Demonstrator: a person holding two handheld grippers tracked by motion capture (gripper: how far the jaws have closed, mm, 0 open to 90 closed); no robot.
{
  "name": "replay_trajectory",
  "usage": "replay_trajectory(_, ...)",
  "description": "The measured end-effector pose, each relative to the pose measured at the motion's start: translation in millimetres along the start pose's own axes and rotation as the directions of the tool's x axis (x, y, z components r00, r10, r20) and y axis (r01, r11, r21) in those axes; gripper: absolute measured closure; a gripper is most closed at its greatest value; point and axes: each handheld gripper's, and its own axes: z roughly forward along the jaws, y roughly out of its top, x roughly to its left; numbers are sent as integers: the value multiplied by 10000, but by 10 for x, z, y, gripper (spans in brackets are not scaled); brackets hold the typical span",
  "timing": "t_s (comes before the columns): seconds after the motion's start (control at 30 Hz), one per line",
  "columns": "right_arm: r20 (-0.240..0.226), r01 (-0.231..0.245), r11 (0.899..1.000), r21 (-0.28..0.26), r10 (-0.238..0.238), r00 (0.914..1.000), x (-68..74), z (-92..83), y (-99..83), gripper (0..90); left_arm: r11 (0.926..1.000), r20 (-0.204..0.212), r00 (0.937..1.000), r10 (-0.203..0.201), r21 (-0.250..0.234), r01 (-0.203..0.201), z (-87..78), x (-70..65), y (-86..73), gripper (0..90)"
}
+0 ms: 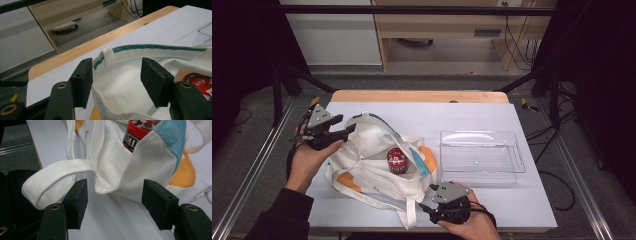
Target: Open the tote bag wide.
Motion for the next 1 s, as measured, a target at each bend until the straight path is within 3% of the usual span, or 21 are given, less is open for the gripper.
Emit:
replay_trajectory(0.3, 230, -181, 9986, -507, 193, 9996, -117, -157, 170, 428, 9995, -255, 9997, 36, -301, -44, -343, -292, -327, 410)
replay_trajectory(0.47, 479, -92, 9977, -669, 124, 9988, -281, -188, 474, 468, 9997, -181, 9997, 185, -132, -187, -431, -511, -465, 416)
replay_trajectory(0.57, 611, 15, 9980, -630, 23, 9981, -372, -169, 686, 485, 9999, -60, 10000, -77, -124, 77, -416, -582, -548, 420)
replay_trajectory(0.67, 722, 104, 9986, -524, -66, 9974, -456, -118, 886, 491, 9999, -77, 10000, -11, 132, 12, -363, -604, -568, 427)
replay_trajectory(0.83, 884, 242, 9994, -233, -221, 9958, -618, 85, 1244, 473, 9997, -242, 9994, -239, 68, 240, -284, -665, -576, 424)
replay_trajectory(0.9, 899, 253, 9995, -161, -238, 9957, -635, 125, 1286, 469, 9998, -343, 9992, -205, 51, 207, -252, -705, -595, 422)
replay_trajectory(1.0, 924, 214, 9995, 235, -235, 9954, -746, 438, 1500, 431, 9997, -450, 9987, -219, -95, 215, -207, -772, -629, 392)
